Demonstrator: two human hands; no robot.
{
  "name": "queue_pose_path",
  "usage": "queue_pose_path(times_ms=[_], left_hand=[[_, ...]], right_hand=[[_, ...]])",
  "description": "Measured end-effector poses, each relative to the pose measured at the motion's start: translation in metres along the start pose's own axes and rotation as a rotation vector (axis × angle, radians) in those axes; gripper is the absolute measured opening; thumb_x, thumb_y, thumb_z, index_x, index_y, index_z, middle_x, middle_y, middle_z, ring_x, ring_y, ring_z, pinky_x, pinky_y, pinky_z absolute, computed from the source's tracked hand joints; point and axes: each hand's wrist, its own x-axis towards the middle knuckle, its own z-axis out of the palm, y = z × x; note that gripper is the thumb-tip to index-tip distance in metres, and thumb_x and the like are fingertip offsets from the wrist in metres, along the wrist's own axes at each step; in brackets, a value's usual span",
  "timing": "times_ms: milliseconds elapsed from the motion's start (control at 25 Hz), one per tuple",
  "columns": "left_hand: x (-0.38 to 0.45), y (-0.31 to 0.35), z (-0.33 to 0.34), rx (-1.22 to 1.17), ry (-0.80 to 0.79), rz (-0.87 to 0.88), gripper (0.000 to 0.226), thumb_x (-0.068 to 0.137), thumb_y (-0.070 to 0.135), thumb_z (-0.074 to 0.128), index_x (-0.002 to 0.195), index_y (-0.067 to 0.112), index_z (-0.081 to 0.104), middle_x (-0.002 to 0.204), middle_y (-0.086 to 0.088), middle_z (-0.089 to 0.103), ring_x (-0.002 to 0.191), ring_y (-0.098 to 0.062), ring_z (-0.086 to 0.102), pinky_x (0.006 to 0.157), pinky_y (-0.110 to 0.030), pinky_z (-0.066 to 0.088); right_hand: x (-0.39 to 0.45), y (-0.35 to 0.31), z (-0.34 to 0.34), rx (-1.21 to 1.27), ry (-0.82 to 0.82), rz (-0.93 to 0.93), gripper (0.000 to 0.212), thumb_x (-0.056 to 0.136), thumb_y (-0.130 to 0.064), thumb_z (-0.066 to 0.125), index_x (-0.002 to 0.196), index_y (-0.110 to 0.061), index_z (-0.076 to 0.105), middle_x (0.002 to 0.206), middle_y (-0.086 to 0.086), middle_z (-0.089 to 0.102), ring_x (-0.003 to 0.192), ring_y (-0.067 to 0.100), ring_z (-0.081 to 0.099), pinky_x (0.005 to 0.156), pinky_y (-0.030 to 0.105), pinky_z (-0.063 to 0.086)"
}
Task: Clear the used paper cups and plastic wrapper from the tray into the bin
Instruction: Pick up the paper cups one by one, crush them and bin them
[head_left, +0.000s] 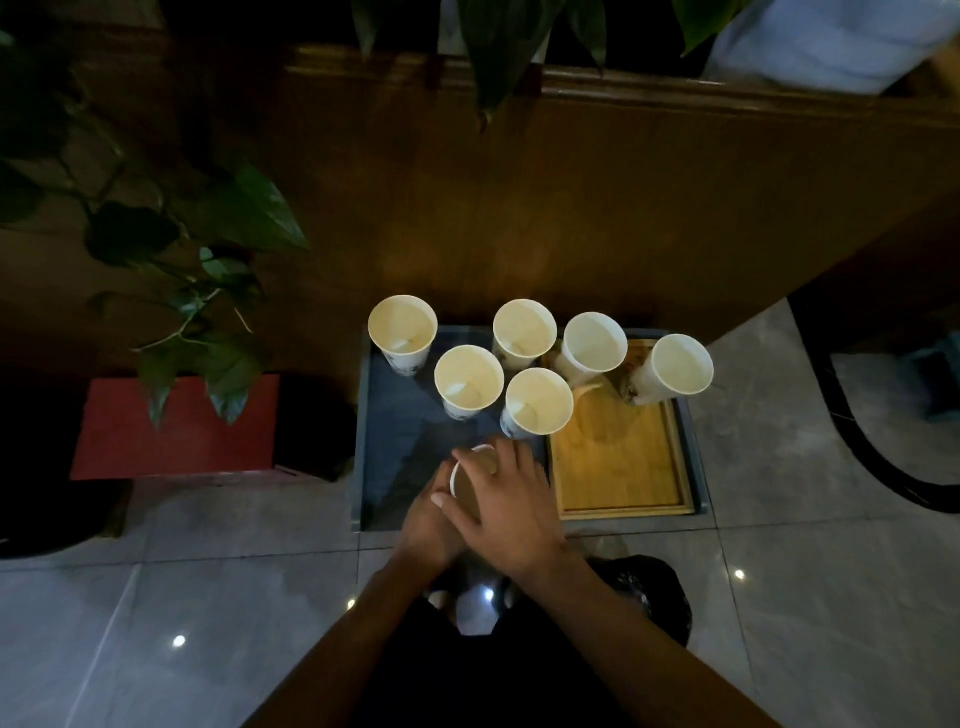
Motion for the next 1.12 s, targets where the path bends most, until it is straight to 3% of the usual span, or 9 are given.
queue_pose_path(times_ms=[160,400,520,600,760,840,920,1000,1120], left_hand=[[0.005,-0.016,0.006,-0.036,-0.034,-0.045,0.067,0.089,-0.001,0.067,0.148,0.008,0.035,0.147,-0.010,0.049,0.133,-0.024,0.051,0.095,-0.010,0.041],[0.013,-0.020,0.021,-0.014,-0.022,-0.091,0.063,0.092,0.006,0.066,0.147,0.010,0.036,0.148,-0.008,0.047,0.134,-0.021,0.048,0.112,-0.030,0.039],[0.017,-0.027,0.025,-0.027,-0.042,-0.140,0.063,0.089,0.019,0.073,0.143,0.018,0.040,0.129,0.011,0.045,0.120,-0.005,0.044,0.093,0.000,0.029],[0.021,-0.031,0.025,-0.015,-0.075,-0.173,0.056,0.088,0.023,0.074,0.137,0.020,0.046,0.122,0.014,0.044,0.111,0.001,0.043,0.089,-0.004,0.029],[0.020,-0.032,0.027,0.023,-0.051,-0.086,0.054,0.089,0.026,0.072,0.136,0.022,0.046,0.130,0.006,0.054,0.121,-0.010,0.055,0.106,-0.030,0.044],[0.019,-0.032,0.028,0.111,-0.054,-0.035,0.060,0.089,0.032,0.071,0.139,0.023,0.042,0.134,0.008,0.050,0.123,-0.007,0.052,0.107,-0.023,0.041],[0.020,-0.034,0.027,0.132,-0.049,-0.018,0.058,0.088,0.034,0.070,0.136,0.031,0.038,0.130,0.010,0.050,0.113,-0.001,0.052,0.094,-0.010,0.039],[0.021,-0.036,0.028,0.133,-0.038,0.003,0.053,0.088,0.031,0.069,0.130,0.034,0.037,0.122,0.008,0.057,0.106,-0.005,0.059,0.086,-0.013,0.044],[0.022,-0.038,0.029,0.244,-0.026,0.027,0.051,0.090,0.027,0.068,0.134,0.020,0.044,0.129,-0.003,0.059,0.111,-0.011,0.061,0.094,-0.022,0.048]], right_hand=[[0.004,-0.005,0.019,-0.073,0.011,-0.008,0.053,0.096,-0.062,0.039,0.137,-0.030,0.048,0.136,0.013,0.051,0.122,0.033,0.050,0.093,0.046,0.048],[0.003,-0.003,0.028,-0.103,0.034,0.037,0.044,0.099,-0.055,0.039,0.131,-0.029,0.053,0.133,0.013,0.051,0.115,0.031,0.051,0.088,0.044,0.046],[-0.001,-0.002,0.033,-0.105,0.048,0.019,0.043,0.103,-0.049,0.036,0.131,-0.024,0.056,0.134,0.016,0.054,0.113,0.032,0.053,0.088,0.044,0.046],[-0.002,-0.002,0.035,-0.114,0.062,-0.008,0.043,0.105,-0.047,0.037,0.131,-0.020,0.057,0.132,0.019,0.057,0.113,0.034,0.055,0.090,0.046,0.046],[-0.002,-0.001,0.035,-0.116,0.069,0.000,0.040,0.106,-0.044,0.036,0.131,-0.020,0.055,0.134,0.019,0.055,0.112,0.034,0.054,0.089,0.045,0.045],[-0.003,-0.002,0.035,-0.109,0.069,0.006,0.040,0.105,-0.044,0.036,0.131,-0.021,0.056,0.133,0.019,0.055,0.111,0.033,0.054,0.088,0.044,0.045],[-0.003,-0.004,0.034,-0.098,0.083,0.011,0.039,0.104,-0.043,0.037,0.130,-0.021,0.057,0.132,0.019,0.055,0.110,0.033,0.053,0.087,0.044,0.045],[-0.002,-0.005,0.033,-0.071,0.110,0.023,0.036,0.103,-0.042,0.040,0.126,-0.021,0.059,0.129,0.018,0.056,0.108,0.032,0.053,0.087,0.043,0.044],[-0.002,-0.006,0.033,-0.063,0.136,0.036,0.035,0.101,-0.041,0.043,0.123,-0.021,0.061,0.127,0.017,0.056,0.105,0.032,0.053,0.084,0.043,0.045]])
